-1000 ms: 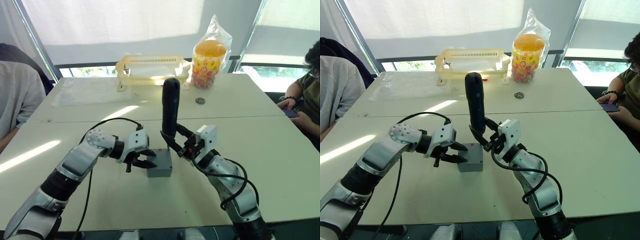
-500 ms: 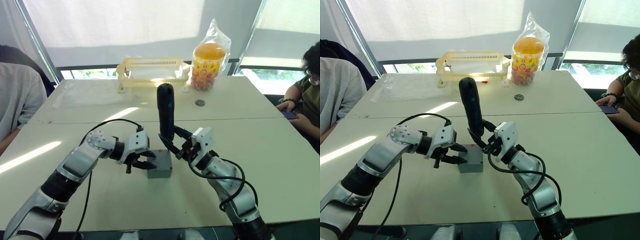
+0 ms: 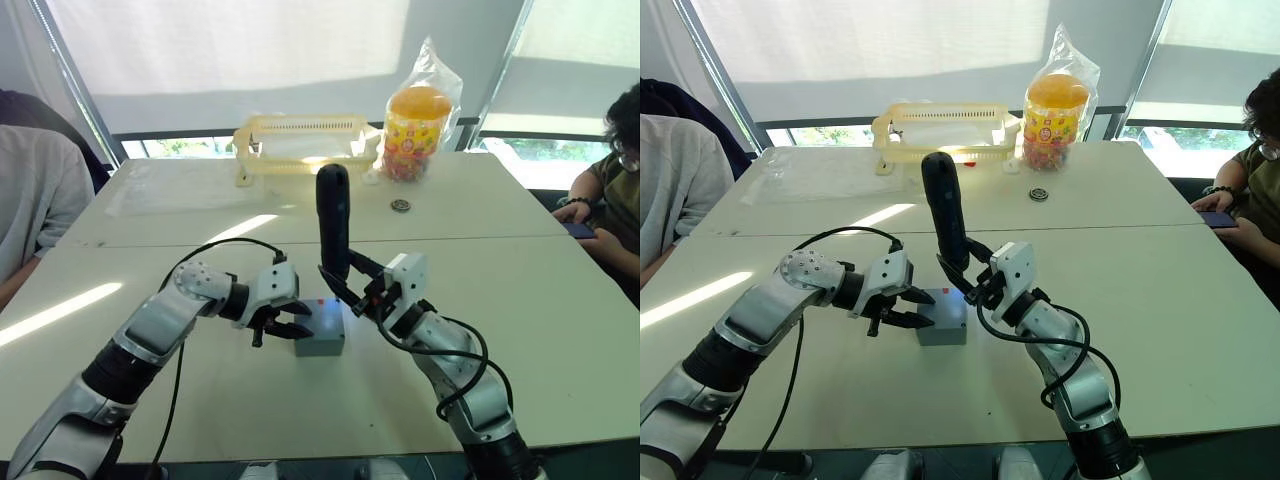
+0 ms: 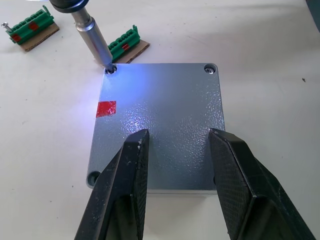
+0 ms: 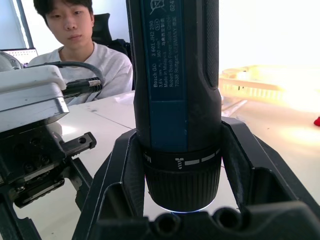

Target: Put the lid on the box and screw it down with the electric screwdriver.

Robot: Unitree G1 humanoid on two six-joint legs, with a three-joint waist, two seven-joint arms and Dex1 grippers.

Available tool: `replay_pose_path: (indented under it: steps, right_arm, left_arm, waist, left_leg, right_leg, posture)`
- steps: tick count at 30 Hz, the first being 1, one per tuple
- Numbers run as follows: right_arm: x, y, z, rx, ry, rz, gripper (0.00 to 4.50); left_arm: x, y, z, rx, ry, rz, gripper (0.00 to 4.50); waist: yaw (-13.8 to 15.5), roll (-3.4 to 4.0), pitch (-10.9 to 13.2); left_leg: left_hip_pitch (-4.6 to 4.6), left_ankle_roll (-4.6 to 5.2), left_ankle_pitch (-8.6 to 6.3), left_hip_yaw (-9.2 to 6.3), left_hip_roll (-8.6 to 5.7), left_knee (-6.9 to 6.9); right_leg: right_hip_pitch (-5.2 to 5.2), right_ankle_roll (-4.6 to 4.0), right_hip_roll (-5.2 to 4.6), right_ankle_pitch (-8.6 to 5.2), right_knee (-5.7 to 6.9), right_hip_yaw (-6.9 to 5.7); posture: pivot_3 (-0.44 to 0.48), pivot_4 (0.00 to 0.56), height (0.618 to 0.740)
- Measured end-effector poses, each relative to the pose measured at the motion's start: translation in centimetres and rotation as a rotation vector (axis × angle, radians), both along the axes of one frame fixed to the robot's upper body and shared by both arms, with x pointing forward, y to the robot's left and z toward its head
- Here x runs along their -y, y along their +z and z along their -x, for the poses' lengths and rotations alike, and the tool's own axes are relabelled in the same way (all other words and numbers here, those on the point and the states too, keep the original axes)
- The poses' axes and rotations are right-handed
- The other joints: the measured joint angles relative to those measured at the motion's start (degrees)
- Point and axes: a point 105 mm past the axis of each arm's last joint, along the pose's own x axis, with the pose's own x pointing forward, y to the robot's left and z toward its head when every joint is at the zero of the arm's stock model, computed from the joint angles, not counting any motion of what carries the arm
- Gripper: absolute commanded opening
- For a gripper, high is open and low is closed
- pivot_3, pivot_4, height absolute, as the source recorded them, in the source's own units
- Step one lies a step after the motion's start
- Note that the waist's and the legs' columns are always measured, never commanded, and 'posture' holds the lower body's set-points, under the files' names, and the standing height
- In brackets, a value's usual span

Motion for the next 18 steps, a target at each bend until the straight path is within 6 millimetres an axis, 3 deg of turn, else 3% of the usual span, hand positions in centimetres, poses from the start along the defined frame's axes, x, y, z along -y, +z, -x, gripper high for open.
replay_pose_path:
  steps: [8,11,13,18]
  right_arm:
    - [0.7,1.0,-0.1,-0.045,-0.017,-0.046,1.77]
    - [1.0,2.5,-0.2,-0.073,-0.023,-0.079,1.77]
    - [1.4,5.1,-0.3,-0.045,-0.024,-0.121,1.77]
    - [2.8,14.3,0.8,0.133,0.002,-0.279,1.77]
  left_arm:
    - [0.2,0.0,-0.1,-0.001,-0.005,0.008,1.87]
    - [0.2,0.0,0.0,-0.001,-0.012,0.009,1.87]
    - [0.3,0.1,0.0,0.006,-0.016,0.012,1.87]
    - [0.4,0.3,-0.1,0.012,-0.020,0.026,1.87]
  waist:
    - [0.16,0.08,0.09]
    - [0.13,0.24,0.32]
    - [0.11,0.35,0.48]
    - [0.07,0.39,0.57]
  left_leg:
    - [-0.14,0.00,0.00,-0.06,-0.04,0.00]
    - [-0.27,0.00,0.00,-0.06,-0.05,0.01]
    - [-0.32,0.00,0.00,-0.06,-0.05,0.01]
    - [-0.33,0.00,0.00,-0.08,-0.05,-0.14]
  right_leg:
    - [-0.09,0.00,-0.05,0.00,-0.04,-0.03]
    - [-0.21,-0.01,-0.07,0.01,-0.03,-0.02]
    - [-0.27,-0.01,-0.07,0.01,-0.02,-0.02]
    - [-0.34,0.00,-0.05,0.01,-0.03,-0.05]
  posture:
    - [0.000,0.150,0.740]
    - [0.000,0.150,0.740]
    - [0.000,0.150,0.740]
    - [0.000,0.150,0.740]
